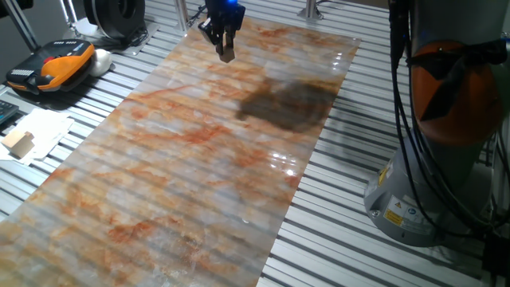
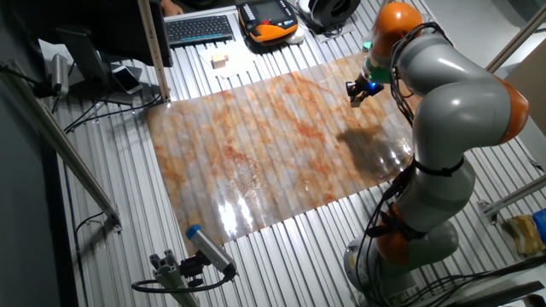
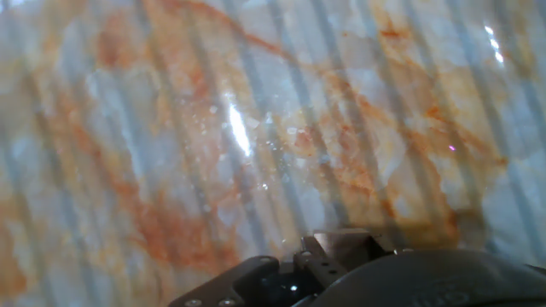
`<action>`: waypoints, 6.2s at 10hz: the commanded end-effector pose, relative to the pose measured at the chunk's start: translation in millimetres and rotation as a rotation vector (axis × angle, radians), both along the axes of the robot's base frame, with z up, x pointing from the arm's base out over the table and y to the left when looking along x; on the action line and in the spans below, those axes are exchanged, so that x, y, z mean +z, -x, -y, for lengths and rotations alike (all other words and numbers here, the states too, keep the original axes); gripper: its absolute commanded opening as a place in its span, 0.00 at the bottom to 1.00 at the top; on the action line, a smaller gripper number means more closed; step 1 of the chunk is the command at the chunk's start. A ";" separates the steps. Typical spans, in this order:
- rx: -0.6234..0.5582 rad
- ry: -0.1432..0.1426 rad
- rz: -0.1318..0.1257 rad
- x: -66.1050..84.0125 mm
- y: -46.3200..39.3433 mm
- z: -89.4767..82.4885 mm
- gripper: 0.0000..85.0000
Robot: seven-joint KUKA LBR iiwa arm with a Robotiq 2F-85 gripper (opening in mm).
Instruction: Pick up the small block on the left and move it to the right
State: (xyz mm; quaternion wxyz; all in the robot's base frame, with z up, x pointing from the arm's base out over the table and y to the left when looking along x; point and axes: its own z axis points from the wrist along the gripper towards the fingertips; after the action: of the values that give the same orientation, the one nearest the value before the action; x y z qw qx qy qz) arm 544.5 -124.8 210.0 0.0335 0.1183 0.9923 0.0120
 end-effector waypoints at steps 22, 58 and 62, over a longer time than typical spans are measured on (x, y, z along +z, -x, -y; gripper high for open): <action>0.168 -0.067 0.014 -3.7 -18.5 -24.4 0.00; 0.171 -0.005 0.034 16.4 -43.4 -252.4 0.00; 0.204 0.011 0.025 9.2 -44.6 -266.0 0.00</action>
State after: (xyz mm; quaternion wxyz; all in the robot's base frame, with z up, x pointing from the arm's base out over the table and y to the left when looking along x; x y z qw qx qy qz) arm 589.0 141.1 219.0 0.0455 0.0162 0.9988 0.0119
